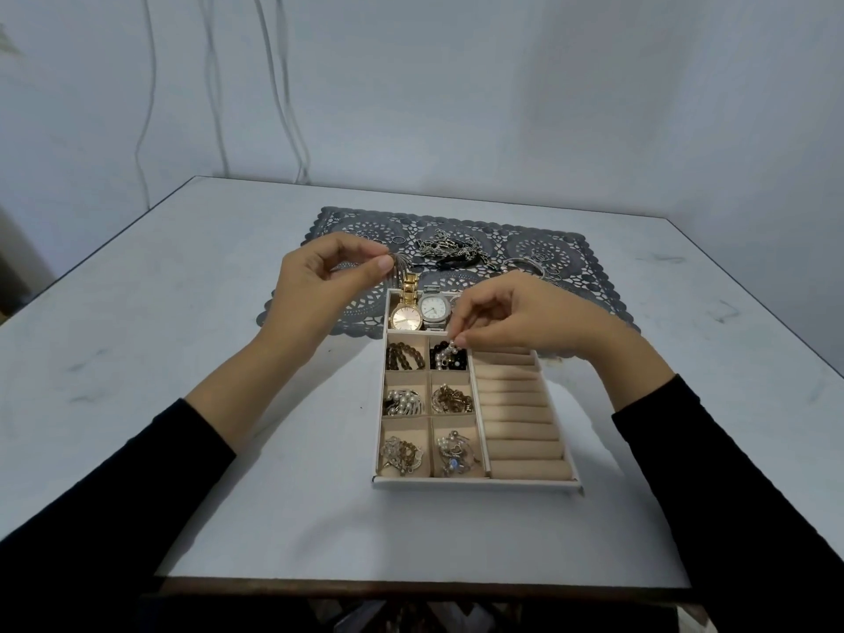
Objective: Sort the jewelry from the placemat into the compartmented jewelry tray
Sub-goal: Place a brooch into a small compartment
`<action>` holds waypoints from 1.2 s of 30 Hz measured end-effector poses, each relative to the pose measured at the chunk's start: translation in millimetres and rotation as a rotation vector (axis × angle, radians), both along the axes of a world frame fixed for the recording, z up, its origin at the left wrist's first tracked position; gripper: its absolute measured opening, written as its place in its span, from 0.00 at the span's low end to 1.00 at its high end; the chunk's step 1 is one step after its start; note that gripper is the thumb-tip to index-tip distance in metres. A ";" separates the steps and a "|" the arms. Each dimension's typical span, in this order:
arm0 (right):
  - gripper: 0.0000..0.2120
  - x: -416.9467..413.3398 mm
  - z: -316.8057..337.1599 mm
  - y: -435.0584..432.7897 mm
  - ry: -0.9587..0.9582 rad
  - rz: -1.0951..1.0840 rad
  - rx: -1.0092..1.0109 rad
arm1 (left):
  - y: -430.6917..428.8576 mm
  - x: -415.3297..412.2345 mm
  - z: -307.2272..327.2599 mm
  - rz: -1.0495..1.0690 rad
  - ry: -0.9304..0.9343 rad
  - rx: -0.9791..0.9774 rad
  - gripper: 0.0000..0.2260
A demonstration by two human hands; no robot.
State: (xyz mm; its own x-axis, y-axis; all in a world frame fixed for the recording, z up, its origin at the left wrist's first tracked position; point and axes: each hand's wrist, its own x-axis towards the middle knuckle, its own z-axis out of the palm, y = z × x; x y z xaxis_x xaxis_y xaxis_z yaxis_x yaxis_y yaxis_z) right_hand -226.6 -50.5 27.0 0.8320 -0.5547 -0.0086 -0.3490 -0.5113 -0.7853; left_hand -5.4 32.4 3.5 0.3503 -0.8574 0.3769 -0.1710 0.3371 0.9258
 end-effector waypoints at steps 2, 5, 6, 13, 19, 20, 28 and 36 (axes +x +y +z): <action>0.05 -0.3 1.5 1.5 0.007 0.029 0.020 | 0.5 -0.9 0.5 -0.004 -0.010 0.000 0.06; 0.06 2.9 0.8 4.2 0.016 0.054 0.022 | 0.5 -1.0 -0.2 -0.005 -0.030 0.005 0.06; 0.06 4.4 -0.2 4.7 0.022 0.053 0.014 | 0.5 -1.0 -0.5 -0.002 -0.034 0.006 0.06; 0.05 12.4 -7.0 4.3 0.076 -0.040 -0.160 | 0.6 -1.0 -0.9 -0.011 -0.037 0.019 0.06; 0.07 14.1 -6.7 7.5 0.144 -0.068 -0.245 | 2.0 -2.5 -1.5 -0.014 -0.046 0.029 0.09; 0.07 13.7 -6.2 7.8 0.148 -0.071 -0.248 | 2.4 -2.7 -1.3 -0.016 -0.047 0.030 0.09; 0.10 -6.0 -4.2 4.6 -0.077 -0.179 -0.110 | 3.8 -2.3 -2.3 -0.045 -0.048 0.026 0.09; 0.13 -33.3 -36.9 -10.4 -0.226 -0.600 -0.327 | 4.8 -8.4 -2.2 -0.075 -0.068 0.004 0.05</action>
State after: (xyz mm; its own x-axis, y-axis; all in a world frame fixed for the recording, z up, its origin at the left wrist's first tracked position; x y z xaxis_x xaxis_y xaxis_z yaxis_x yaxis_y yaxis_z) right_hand -260.0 -60.9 -9.9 0.3446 -0.8618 0.3723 -0.4908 -0.5035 -0.7111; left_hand -13.8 37.2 1.3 0.2586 -0.8821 0.3938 -0.2078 0.3474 0.9144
